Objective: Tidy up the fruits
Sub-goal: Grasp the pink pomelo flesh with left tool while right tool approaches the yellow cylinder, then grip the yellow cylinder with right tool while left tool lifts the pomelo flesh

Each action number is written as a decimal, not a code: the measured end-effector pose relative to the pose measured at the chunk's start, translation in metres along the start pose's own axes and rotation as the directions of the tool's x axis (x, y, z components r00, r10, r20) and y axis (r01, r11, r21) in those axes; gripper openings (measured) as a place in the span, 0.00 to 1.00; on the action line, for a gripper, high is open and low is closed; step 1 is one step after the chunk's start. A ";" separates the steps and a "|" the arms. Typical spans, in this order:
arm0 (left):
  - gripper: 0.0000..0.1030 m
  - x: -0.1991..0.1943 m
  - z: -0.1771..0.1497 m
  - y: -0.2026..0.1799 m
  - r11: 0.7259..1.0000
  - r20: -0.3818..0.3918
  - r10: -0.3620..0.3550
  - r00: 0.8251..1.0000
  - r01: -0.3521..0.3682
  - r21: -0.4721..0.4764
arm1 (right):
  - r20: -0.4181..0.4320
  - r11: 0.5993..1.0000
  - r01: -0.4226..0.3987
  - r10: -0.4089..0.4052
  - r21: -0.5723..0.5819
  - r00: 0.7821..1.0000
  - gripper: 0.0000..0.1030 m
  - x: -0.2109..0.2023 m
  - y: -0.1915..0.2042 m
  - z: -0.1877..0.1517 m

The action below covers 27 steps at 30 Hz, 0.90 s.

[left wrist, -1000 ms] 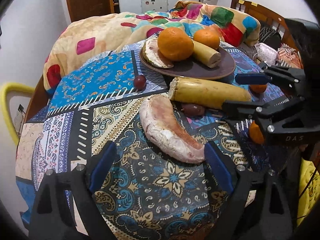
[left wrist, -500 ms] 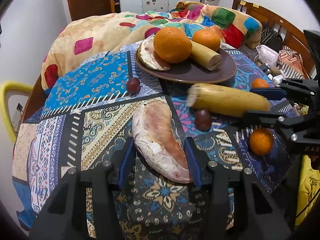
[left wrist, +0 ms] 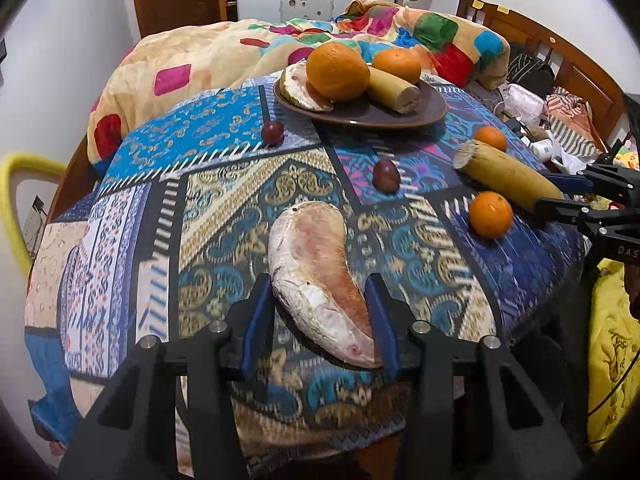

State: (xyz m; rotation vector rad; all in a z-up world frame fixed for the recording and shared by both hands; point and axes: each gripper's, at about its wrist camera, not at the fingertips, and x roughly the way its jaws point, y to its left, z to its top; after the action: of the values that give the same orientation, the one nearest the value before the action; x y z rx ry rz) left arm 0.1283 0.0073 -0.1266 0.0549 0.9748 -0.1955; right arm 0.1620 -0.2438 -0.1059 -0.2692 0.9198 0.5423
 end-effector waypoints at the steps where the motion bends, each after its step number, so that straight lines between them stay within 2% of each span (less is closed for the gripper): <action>1: 0.46 -0.002 -0.002 0.000 1.000 -0.002 -0.002 1.000 0.002 0.000 | 0.000 1.000 0.002 -0.002 0.005 1.000 0.37 -0.003 -0.001 -0.003; 6: 0.46 -0.008 -0.010 -0.001 1.000 -0.005 0.002 1.000 -0.002 0.018 | -0.017 0.999 -0.025 0.025 0.030 1.000 0.36 -0.012 -0.007 -0.013; 10: 0.47 -0.003 -0.007 0.000 1.000 -0.026 -0.008 1.000 0.008 0.017 | 0.006 1.000 -0.002 0.002 0.021 1.000 0.36 -0.016 -0.006 -0.010; 20: 0.49 0.016 0.016 0.006 1.000 -0.038 -0.010 0.999 0.011 0.013 | -0.008 0.999 -0.032 0.032 -0.008 0.999 0.37 0.012 -0.001 0.013; 22: 0.48 0.018 0.019 0.007 1.000 -0.031 -0.010 0.999 0.011 0.022 | -0.015 0.999 -0.036 0.036 -0.018 0.999 0.37 0.018 0.001 0.016; 24: 0.42 0.019 0.020 0.006 0.999 -0.025 -0.021 0.999 0.022 0.035 | -0.020 0.999 -0.037 0.037 -0.021 0.999 0.37 0.024 0.002 0.019; 27: 0.42 0.019 0.021 0.007 0.999 -0.020 -0.022 1.000 0.023 0.037 | -0.019 0.999 -0.051 0.050 -0.010 0.999 0.37 0.029 0.001 0.022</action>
State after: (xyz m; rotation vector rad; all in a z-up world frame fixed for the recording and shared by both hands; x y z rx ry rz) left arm 0.1566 0.0084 -0.1310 0.0802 0.9921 -0.2346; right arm 0.1903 -0.2232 -0.1160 -0.2618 0.9444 0.5923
